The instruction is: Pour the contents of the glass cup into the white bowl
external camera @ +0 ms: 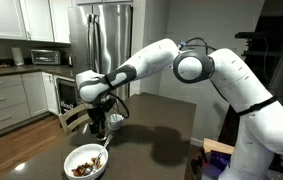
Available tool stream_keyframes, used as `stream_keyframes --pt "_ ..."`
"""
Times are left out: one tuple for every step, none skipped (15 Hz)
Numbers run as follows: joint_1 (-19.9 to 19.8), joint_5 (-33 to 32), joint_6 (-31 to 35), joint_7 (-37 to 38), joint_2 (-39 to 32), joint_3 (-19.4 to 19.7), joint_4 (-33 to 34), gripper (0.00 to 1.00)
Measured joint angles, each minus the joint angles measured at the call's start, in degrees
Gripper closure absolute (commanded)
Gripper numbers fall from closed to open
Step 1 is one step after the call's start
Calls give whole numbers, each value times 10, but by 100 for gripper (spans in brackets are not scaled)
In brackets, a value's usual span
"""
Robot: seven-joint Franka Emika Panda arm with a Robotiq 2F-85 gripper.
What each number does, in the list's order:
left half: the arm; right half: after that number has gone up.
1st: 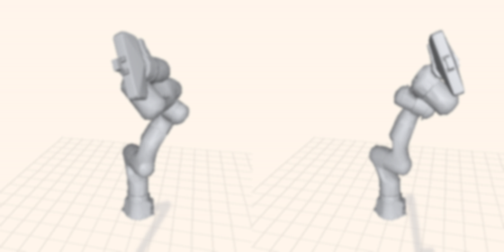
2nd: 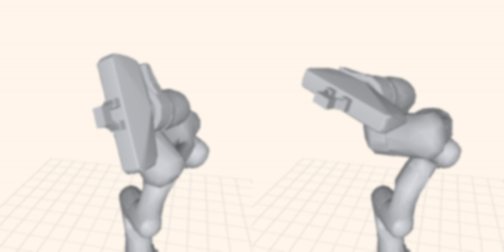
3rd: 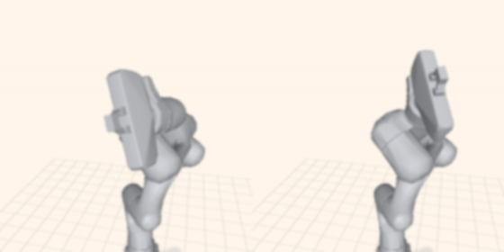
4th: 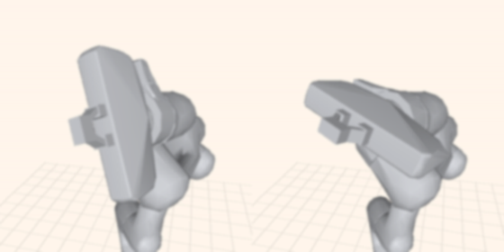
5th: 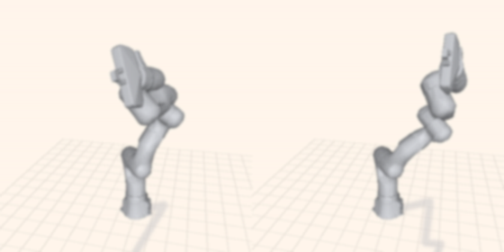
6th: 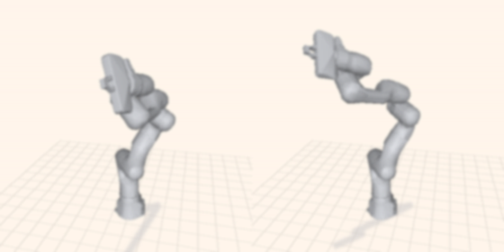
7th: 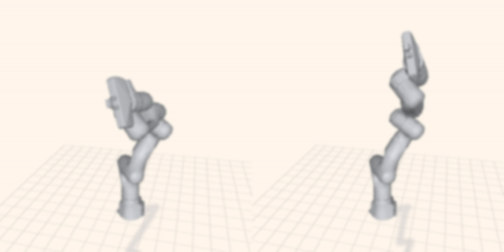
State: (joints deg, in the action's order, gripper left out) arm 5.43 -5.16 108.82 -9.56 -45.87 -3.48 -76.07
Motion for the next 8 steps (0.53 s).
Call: stream_keyframes --pt "0 0 -1 0 1 0 -2 17" --pt "-1 0 -2 0 2 0 -6 16" --pt "-1 0 -2 0 5 0 -9 16" --pt "-1 0 -2 0 8 1 -14 19" --pt "-2 0 -2 0 12 1 -20 24" --pt "-2 0 -2 0 15 1 -27 25" --pt "-3 0 -2 0 20 2 -34 32" --pt "-3 0 -2 0 25 2 -43 36"
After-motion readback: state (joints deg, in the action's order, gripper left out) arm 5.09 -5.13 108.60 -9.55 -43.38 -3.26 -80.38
